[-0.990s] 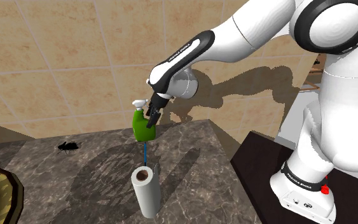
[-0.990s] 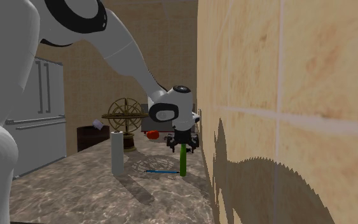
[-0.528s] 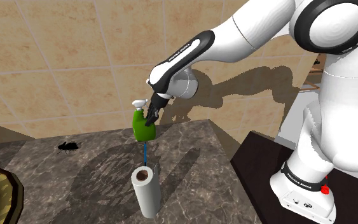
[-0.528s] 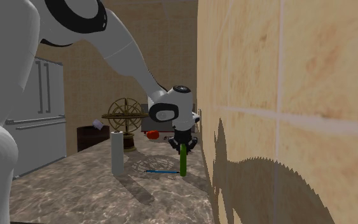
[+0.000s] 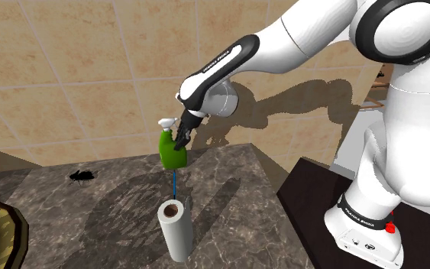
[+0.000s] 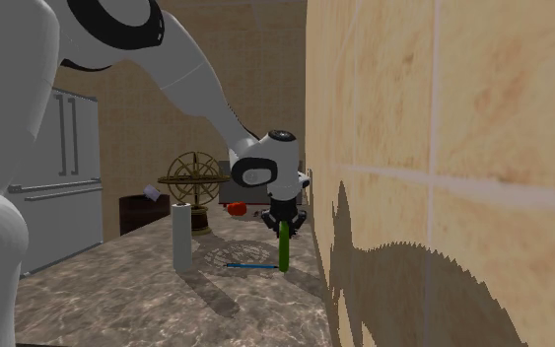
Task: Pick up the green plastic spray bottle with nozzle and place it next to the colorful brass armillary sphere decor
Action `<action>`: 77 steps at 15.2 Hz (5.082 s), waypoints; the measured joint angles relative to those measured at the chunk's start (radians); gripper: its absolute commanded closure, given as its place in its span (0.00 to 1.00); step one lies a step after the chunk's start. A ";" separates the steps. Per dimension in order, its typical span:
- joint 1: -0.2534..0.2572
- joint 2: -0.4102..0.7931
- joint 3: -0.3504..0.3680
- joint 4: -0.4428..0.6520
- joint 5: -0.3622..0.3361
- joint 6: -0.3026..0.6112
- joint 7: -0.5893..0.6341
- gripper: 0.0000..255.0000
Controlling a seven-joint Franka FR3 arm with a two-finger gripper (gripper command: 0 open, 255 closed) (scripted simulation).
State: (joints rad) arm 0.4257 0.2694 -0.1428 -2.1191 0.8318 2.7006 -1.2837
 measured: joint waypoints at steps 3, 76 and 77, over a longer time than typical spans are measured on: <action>0.009 -0.029 -0.015 -0.001 -0.041 -0.023 0.040 1.00; 0.013 -0.207 -0.108 0.734 -0.475 -0.856 0.575 1.00; 0.011 -0.200 -0.109 0.755 -0.474 -0.870 0.578 1.00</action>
State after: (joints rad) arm 0.4364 0.0696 -0.2516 -1.3642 0.3580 1.8306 -0.7056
